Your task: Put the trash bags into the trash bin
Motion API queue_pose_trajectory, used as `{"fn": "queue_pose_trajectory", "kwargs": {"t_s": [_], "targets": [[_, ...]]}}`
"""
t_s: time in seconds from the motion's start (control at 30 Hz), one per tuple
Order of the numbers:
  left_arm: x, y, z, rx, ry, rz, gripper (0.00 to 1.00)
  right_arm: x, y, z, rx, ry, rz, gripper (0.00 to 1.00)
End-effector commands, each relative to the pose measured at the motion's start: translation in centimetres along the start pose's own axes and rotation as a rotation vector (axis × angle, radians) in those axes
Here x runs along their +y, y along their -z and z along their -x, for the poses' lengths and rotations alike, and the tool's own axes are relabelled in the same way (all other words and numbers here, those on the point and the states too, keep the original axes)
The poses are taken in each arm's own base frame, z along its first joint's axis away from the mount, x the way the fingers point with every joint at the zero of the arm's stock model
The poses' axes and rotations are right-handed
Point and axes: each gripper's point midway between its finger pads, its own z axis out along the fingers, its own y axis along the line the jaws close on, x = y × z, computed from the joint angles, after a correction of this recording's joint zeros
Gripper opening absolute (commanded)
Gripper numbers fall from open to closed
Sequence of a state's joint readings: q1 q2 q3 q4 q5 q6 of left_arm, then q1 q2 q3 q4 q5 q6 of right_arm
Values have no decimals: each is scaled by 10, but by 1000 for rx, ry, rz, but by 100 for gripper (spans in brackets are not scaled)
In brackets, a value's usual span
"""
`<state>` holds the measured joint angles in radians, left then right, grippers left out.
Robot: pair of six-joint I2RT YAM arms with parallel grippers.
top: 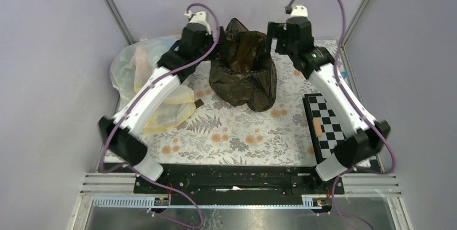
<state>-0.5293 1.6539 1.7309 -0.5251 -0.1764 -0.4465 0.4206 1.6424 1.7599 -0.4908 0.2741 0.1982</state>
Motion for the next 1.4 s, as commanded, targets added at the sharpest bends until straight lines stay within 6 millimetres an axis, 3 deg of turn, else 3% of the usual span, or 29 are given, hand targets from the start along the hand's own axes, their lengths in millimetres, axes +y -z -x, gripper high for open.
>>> {"fn": "queue_pose_trajectory", "kwargs": {"t_s": [0.0,0.17,0.33,0.47,0.57,0.67,0.8,0.9,1.17,1.37], "targets": [[0,85,46,-249,115,-50,99,-26,68,39,-283,-77,-22,100],[45,112,-19,-320,197,-34,99,-69,105,1,-438,-146,-112,100],[63,126,-74,-297,205,-90,99,-102,137,-55,-534,-205,-141,100],[74,118,-111,-263,164,-107,99,-113,138,-109,-507,-109,-131,100],[80,106,-131,-254,127,-105,99,-110,132,-148,-493,-44,-67,100],[96,93,-145,-246,95,-39,99,-103,128,-166,-527,-48,-2,100],[104,78,-158,-265,-35,-38,99,-114,117,-185,-514,-121,-57,100],[107,77,-151,-331,-46,-87,99,-124,106,-194,-502,-131,-120,100],[163,59,-143,-354,-63,123,99,-139,78,-199,-476,-54,-127,99],[196,46,-137,-364,-101,217,99,-178,50,-218,-393,-51,-196,100]]}}
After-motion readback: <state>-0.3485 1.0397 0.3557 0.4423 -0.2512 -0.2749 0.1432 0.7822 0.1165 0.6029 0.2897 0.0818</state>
